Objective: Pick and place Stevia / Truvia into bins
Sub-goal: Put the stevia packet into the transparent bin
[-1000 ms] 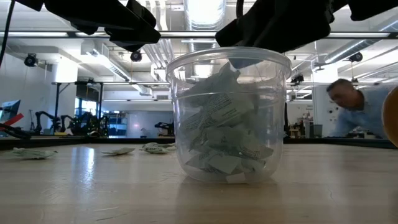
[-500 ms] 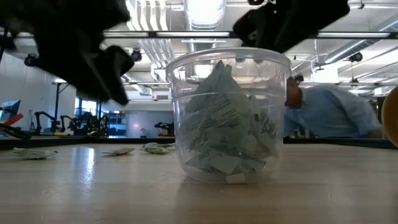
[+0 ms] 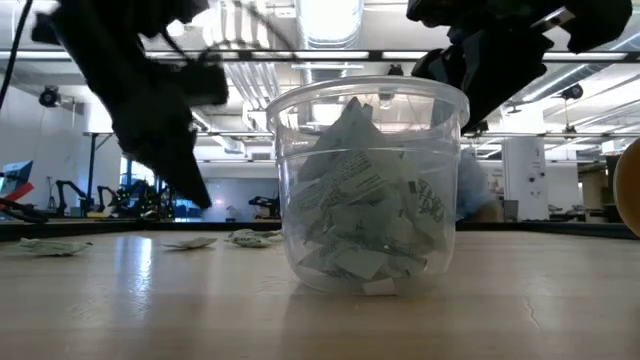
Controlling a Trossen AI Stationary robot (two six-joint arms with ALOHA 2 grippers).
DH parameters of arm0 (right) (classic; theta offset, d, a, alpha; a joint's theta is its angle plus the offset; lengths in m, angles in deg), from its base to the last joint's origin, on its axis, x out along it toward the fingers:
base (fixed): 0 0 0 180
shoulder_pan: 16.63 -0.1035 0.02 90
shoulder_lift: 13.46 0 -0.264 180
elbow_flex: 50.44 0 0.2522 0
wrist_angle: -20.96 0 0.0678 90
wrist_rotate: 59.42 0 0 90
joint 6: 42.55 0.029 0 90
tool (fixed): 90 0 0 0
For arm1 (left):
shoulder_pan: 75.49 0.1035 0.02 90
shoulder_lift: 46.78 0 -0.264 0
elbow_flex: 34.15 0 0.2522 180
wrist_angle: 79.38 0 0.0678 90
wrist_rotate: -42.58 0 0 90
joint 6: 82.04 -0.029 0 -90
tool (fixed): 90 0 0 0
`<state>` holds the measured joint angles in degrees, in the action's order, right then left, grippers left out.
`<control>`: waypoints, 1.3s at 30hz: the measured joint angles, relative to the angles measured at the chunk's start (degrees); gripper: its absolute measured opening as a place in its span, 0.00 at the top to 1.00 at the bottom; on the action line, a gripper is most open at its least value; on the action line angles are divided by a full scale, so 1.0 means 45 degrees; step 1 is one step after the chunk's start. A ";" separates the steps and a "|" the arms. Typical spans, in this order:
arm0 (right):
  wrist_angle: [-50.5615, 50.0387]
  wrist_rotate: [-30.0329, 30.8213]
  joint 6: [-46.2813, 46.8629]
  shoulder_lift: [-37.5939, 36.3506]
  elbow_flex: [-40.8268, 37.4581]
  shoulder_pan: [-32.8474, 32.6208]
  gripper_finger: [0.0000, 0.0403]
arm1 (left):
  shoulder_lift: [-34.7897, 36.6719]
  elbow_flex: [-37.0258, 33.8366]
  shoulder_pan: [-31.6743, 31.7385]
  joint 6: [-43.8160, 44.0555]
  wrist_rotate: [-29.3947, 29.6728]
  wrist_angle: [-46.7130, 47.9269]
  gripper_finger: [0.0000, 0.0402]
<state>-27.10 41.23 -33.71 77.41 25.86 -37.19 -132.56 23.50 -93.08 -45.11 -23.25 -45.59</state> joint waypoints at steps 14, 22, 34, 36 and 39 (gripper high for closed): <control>0.0008 -0.0036 -0.0001 -0.0018 -0.0019 -0.0014 0.82 | -0.1467 -0.0041 0.1030 0.0687 -0.0584 0.0009 0.74; 0.0029 -0.0039 -0.0001 -0.0018 -0.0019 -0.0014 0.80 | -0.1457 -0.0021 0.1035 0.0339 -0.0793 0.0292 0.76; 0.0039 -0.0035 -0.0003 -0.0014 -0.0019 -0.0014 0.82 | -0.1449 0.0078 0.1020 -0.0098 -0.0956 0.0653 0.98; 0.0039 -0.0035 -0.0002 -0.0014 -0.0019 -0.0014 0.82 | -0.1407 0.0166 0.0990 -0.0108 -0.1027 0.0777 0.99; 0.0041 -0.0035 -0.0005 -0.0014 -0.0019 -0.0014 0.81 | -0.1238 0.0326 0.0822 -0.0440 -0.1175 0.0884 1.00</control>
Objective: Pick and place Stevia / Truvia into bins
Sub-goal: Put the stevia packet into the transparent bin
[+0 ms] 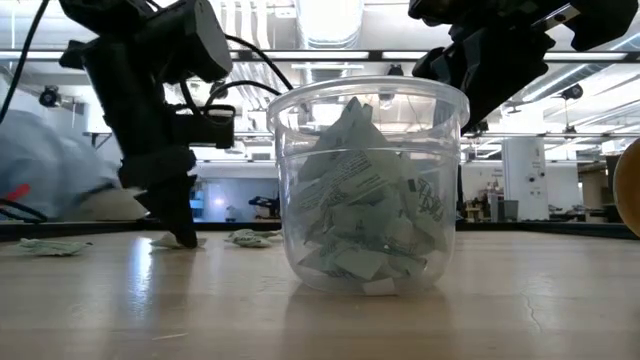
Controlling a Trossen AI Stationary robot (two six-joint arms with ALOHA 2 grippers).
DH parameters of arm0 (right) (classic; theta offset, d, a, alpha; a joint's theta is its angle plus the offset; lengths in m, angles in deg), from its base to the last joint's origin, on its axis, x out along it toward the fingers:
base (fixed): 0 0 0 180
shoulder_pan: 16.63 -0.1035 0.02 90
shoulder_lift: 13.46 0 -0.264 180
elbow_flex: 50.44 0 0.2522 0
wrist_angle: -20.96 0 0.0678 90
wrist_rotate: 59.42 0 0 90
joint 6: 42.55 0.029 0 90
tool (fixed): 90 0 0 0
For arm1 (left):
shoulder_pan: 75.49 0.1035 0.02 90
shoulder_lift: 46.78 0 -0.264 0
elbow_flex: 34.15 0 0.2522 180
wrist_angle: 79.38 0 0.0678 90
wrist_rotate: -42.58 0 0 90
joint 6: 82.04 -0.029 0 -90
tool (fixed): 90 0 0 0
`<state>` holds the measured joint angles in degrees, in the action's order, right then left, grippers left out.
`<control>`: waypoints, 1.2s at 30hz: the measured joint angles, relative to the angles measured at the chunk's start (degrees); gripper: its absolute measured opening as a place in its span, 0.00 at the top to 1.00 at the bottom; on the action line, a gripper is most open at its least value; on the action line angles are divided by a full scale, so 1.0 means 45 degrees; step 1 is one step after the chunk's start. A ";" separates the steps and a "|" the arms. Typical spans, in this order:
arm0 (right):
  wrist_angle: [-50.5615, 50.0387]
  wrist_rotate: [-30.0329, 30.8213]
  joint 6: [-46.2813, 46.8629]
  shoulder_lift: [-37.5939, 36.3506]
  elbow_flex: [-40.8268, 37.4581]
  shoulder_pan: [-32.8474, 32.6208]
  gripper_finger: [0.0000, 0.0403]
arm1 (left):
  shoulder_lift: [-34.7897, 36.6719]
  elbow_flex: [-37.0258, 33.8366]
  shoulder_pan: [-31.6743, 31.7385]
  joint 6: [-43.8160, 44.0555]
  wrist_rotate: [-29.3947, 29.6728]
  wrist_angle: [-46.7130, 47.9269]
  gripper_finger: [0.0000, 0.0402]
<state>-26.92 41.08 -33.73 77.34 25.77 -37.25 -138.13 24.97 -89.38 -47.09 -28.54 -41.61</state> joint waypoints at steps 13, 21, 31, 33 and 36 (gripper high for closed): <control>0.0044 0.0005 0.0000 0.0005 -0.0078 0.0000 0.84 | 0.0573 0.1371 -0.1457 -0.1314 0.0171 -0.0942 1.00; 0.0032 0.0010 0.0000 0.0005 -0.0102 0.0000 0.85 | 0.0578 0.2016 -0.2446 -0.3715 0.0196 -0.3008 1.00; 0.0078 0.0016 -0.0001 0.0005 -0.0121 0.0005 0.85 | 0.0220 0.1901 -0.3105 -0.6928 -0.0659 -0.6426 1.00; 0.0100 0.0019 0.0000 0.0005 -0.0121 0.0015 0.85 | -0.0071 0.1911 -0.3100 -0.7273 -0.1248 -0.7216 1.00; 0.0124 0.0024 0.0000 0.0005 -0.0130 0.0015 0.85 | -0.0525 0.1911 -0.3095 -0.7887 -0.1877 -0.7918 1.00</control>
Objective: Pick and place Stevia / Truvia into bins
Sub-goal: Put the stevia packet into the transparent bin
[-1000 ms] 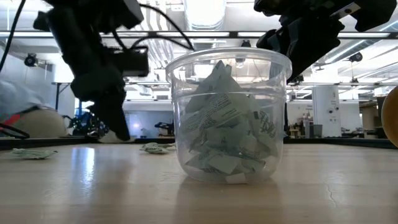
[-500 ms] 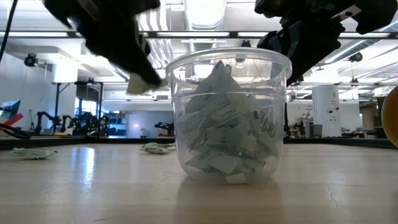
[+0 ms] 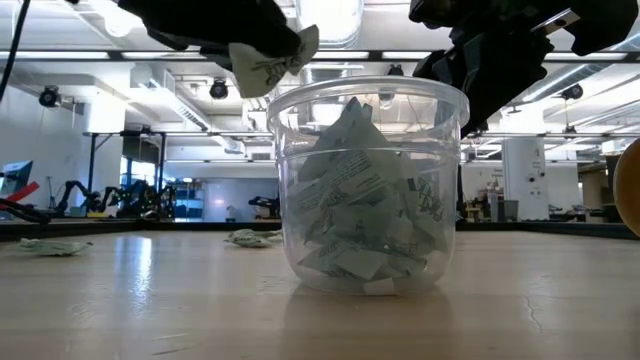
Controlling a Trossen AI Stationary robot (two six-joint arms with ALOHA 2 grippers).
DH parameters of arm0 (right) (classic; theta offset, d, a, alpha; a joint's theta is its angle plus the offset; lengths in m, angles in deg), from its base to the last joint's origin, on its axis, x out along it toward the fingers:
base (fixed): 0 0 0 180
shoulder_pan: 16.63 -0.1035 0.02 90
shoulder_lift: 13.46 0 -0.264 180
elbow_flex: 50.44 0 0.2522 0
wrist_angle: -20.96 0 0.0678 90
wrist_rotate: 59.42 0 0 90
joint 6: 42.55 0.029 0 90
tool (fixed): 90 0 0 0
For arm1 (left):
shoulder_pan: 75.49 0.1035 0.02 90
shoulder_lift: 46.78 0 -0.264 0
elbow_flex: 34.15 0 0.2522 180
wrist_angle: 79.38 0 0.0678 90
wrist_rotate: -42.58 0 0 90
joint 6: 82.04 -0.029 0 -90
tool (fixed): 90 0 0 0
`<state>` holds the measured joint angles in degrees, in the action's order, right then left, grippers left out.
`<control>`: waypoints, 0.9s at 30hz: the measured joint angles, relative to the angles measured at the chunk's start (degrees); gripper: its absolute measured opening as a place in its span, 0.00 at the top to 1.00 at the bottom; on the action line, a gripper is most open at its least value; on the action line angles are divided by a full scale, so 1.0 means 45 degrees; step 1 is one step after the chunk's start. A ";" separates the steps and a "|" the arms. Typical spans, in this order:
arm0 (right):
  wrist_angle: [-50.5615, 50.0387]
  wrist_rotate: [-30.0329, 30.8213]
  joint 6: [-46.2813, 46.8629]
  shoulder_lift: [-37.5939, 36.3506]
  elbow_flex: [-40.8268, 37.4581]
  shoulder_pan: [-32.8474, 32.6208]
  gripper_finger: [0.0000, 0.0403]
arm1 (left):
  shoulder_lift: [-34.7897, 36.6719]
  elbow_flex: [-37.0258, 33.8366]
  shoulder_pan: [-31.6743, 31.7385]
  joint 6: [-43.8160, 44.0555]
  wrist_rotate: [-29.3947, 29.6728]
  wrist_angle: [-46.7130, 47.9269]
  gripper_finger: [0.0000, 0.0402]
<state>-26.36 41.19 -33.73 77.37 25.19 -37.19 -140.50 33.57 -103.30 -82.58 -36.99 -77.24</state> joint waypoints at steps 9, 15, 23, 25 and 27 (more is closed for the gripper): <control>0.0010 0.0005 0.0000 0.0000 -0.0016 -0.0005 0.85 | -0.1060 0.0307 0.0213 -0.0438 -0.0326 -0.1147 1.00; 0.0029 0.0005 0.0000 0.0000 -0.0016 -0.0015 0.85 | -0.1449 0.0264 0.0478 -0.0728 -0.0324 -0.1858 1.00; 0.0087 0.0000 0.0000 0.0000 -0.0016 -0.0015 0.85 | -0.1451 0.0228 0.0583 -0.0655 -0.0321 -0.1880 0.96; 0.0117 0.0000 0.0000 0.0000 -0.0016 -0.0015 0.85 | -0.1447 0.0182 0.0588 -0.0655 -0.0268 -0.1895 0.91; 0.0167 0.0000 0.0000 0.0005 -0.0016 -0.0015 0.85 | -0.1447 0.0151 0.0583 -0.0655 -0.0211 -0.1849 0.85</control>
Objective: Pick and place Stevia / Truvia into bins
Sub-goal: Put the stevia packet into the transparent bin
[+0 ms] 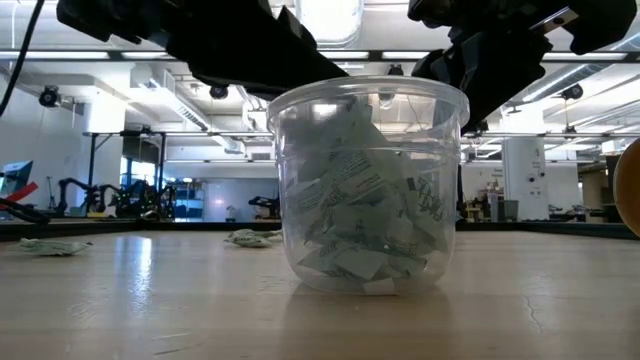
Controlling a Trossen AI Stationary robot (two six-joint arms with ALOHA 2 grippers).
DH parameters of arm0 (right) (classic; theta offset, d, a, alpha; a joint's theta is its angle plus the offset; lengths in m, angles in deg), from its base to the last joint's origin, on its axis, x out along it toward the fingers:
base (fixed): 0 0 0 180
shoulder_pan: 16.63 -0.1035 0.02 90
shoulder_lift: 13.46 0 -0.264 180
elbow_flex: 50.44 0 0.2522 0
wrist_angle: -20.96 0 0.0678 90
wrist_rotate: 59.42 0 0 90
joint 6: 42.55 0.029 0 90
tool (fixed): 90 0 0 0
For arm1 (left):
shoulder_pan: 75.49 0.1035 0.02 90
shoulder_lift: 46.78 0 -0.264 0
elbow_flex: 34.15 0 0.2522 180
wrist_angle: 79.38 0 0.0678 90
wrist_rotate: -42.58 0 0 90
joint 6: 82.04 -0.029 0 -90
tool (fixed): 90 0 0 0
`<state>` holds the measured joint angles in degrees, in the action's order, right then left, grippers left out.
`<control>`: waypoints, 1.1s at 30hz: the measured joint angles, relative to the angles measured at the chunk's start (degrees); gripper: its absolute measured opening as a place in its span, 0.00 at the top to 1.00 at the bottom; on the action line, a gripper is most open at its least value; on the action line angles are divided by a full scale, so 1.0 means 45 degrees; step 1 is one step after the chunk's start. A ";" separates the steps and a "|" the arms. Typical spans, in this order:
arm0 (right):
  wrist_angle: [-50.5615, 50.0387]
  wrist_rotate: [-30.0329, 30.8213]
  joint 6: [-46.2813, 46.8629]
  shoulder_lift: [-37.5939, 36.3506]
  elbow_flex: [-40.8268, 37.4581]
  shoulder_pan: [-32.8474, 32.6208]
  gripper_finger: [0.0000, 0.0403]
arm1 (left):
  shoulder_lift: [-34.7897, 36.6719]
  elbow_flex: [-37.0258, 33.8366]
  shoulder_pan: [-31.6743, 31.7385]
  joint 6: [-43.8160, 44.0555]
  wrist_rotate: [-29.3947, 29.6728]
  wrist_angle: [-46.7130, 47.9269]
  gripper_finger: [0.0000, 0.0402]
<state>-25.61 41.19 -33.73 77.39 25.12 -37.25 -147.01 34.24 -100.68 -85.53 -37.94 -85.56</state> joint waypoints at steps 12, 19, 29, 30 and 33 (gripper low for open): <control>0.0317 0.0513 -0.0654 0.0000 -0.0088 0.0010 0.85 | 0.0877 0.0010 0.0012 0.0064 0.0343 0.1329 0.55; 0.0989 0.1738 -0.1859 -0.0069 -0.0671 0.1039 0.86 | 0.2595 -0.0188 0.0015 0.1700 0.1431 0.4415 0.55; 0.3343 -0.3199 -0.4730 -0.0248 -0.1920 0.5239 0.87 | 0.3228 -0.0824 0.0032 0.0710 0.1779 0.4535 0.55; 0.3568 -0.3543 -0.4828 -0.0248 -0.2064 0.5536 0.87 | 0.3264 -0.0824 0.0087 0.0111 0.1851 0.4535 0.55; 0.3739 -0.4307 -0.5134 -0.0243 -0.2176 0.6113 0.87 | 0.3525 -0.0825 0.0207 -0.1462 0.2666 0.4567 0.55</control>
<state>-8.78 21.81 -56.83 76.29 15.33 -9.75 -131.15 30.53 -99.75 -92.10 -25.94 -65.01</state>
